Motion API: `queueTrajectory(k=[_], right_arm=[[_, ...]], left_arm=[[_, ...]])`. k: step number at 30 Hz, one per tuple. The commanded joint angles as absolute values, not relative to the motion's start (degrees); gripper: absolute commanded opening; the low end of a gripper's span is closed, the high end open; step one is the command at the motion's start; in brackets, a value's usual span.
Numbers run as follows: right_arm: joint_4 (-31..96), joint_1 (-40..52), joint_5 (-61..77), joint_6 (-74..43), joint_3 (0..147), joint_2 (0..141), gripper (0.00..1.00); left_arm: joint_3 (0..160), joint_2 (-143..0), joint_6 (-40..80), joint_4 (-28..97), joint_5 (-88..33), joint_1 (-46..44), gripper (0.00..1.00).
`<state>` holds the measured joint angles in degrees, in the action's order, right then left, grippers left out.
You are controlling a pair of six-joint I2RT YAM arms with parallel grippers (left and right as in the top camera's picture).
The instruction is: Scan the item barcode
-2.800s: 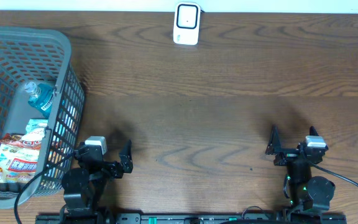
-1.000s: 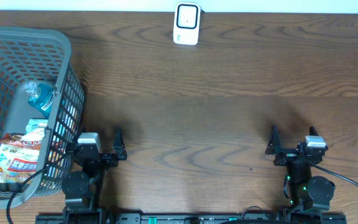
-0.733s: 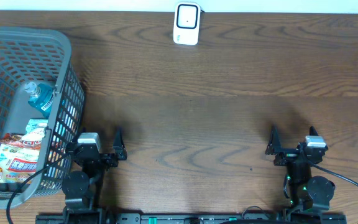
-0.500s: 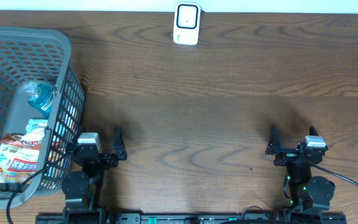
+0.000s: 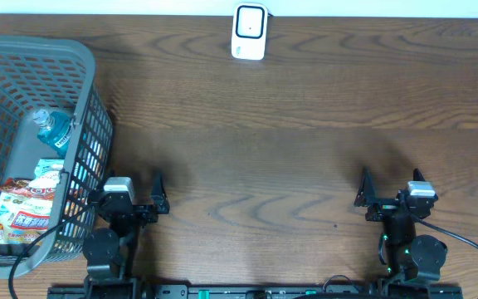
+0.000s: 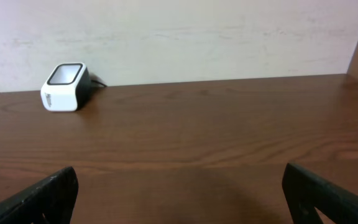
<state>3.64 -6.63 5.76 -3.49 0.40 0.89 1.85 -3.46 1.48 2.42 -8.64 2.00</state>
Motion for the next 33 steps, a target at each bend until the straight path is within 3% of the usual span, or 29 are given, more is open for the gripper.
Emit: queueTrajectory(k=[1,26,33], right_arm=[[3.8,-5.9,6.0,-4.2,0.3,0.7,0.99],[3.8,-5.9,6.0,-4.2,0.3,0.7,0.99],[3.9,-5.9,6.0,-4.2,0.3,0.7,0.99]], left_arm=[[0.2,-3.2,1.1,3.1,-8.5,2.2,1.00],[0.2,-3.2,1.2,3.1,-7.0,2.2,1.00],[0.3,-3.2,1.8,-3.6,-29.0,2.2,1.00]])
